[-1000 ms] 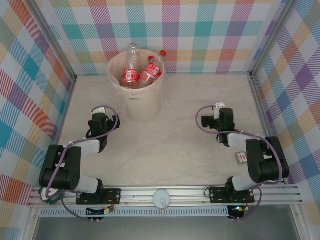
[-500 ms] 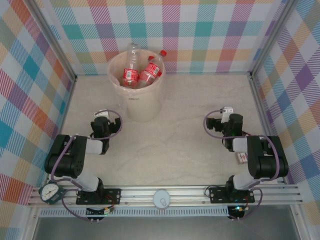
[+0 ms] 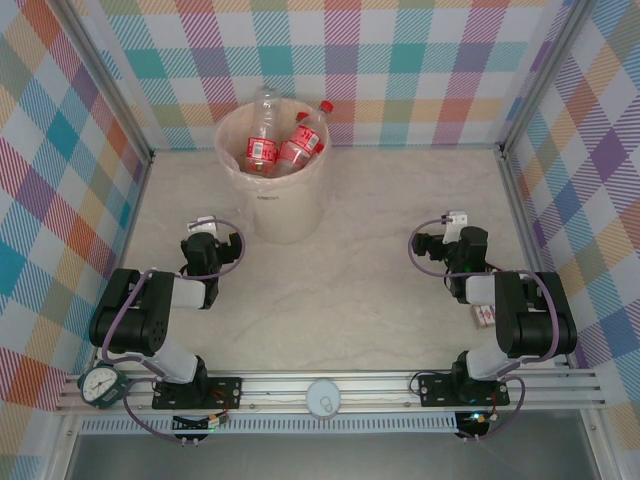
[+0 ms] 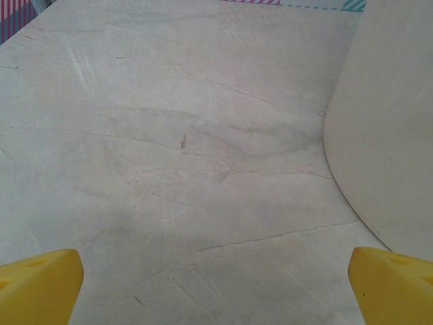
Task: Put the plastic bottles in the bin
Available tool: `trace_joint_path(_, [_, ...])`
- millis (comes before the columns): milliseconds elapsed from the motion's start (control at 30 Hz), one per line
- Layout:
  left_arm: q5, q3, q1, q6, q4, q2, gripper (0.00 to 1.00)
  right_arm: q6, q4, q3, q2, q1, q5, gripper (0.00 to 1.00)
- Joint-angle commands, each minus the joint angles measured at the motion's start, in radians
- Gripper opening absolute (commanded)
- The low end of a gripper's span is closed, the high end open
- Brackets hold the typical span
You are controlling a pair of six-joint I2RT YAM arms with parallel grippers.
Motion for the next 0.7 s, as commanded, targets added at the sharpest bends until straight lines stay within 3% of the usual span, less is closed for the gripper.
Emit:
trace_joint_path(0, [0.014, -0.005, 0.0, 0.016, 0.048, 0.001, 1.0, 0.014, 0.041, 0.001, 0.002, -0.003, -0.026, 0.99])
trace_joint_path(667, [0.015, -0.003, 0.0, 0.017, 0.047, 0.002, 1.0, 0.017, 0.035, 0.004, 0.004, -0.001, -0.011, 0.99])
